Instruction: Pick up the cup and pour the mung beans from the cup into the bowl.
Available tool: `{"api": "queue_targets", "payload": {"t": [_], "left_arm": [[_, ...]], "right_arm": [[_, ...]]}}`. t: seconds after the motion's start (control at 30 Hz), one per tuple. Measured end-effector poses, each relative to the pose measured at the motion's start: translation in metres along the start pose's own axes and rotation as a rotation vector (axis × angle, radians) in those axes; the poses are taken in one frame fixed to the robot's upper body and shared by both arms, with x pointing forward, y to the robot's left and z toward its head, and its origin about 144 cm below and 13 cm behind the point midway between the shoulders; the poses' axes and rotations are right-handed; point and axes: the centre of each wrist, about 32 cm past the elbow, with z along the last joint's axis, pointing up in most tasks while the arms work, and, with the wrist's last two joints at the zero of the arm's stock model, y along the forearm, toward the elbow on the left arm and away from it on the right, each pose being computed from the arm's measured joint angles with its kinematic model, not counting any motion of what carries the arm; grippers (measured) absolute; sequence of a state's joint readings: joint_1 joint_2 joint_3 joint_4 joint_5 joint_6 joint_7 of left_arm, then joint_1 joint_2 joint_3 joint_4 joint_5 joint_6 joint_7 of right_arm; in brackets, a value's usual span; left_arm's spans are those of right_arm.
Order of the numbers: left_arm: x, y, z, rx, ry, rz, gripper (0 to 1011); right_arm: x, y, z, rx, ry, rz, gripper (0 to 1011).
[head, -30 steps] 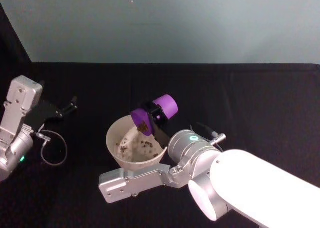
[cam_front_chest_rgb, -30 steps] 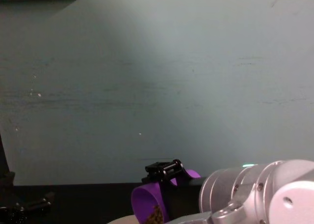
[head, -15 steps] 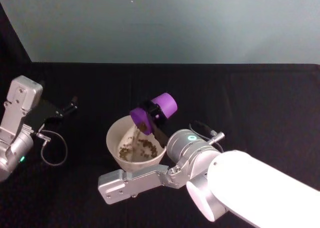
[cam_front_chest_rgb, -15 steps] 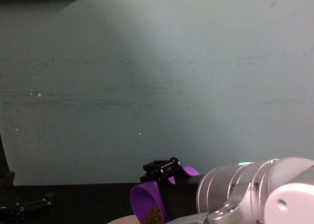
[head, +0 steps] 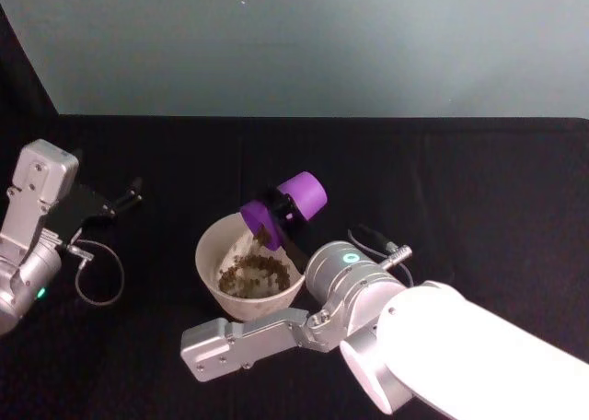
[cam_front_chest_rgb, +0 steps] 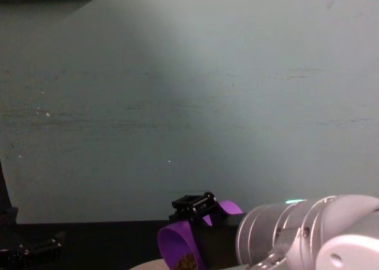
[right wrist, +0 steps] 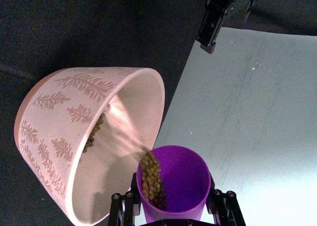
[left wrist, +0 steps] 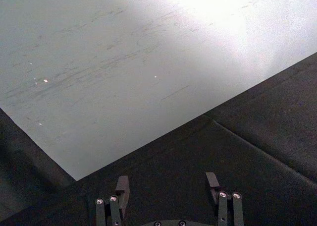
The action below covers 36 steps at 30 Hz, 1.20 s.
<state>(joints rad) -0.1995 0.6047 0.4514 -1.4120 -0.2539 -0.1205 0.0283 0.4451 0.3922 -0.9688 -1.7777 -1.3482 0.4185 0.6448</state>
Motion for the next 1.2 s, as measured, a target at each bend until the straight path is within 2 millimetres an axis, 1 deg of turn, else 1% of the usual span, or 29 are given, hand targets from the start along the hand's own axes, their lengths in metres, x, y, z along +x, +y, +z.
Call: {"api": "queue_targets", "payload": {"t": [0.93,1.2], "left_arm": [[0.0,0.0,0.0,0.0,0.0,0.0,1000],[0.0,0.0,0.0,0.0,0.0,0.0,1000]], "right_arm": [[-0.003,-0.006,0.007,-0.031,-0.083,-0.012,724],[-0.002,-0.009,0.012,-0.045,-0.126,-0.019,726]]}}
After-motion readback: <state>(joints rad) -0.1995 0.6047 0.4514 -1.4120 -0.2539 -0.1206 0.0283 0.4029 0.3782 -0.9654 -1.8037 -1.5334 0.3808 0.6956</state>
